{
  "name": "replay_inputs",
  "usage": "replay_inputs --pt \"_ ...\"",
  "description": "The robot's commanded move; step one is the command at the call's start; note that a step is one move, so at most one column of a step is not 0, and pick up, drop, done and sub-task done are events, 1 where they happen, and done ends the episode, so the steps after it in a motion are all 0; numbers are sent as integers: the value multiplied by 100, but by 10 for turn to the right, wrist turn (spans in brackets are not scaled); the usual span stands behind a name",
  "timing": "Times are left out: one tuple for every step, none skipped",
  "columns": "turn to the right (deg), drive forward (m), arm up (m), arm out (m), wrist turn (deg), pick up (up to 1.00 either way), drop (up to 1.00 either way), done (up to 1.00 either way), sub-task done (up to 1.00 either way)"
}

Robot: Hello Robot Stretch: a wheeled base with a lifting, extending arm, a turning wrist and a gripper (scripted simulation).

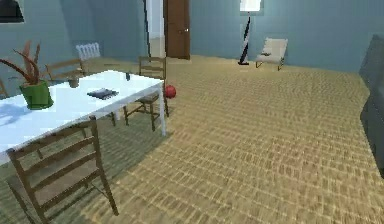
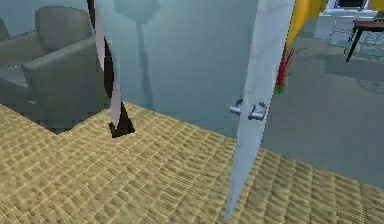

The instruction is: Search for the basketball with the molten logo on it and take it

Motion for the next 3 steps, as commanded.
replay_inputs --pt "120 0 0 0 0 0 0 0 0" --pt "0 100 0 0 0 0 0 0 0" --pt "120 0 0 0 0 0 0 0 0"
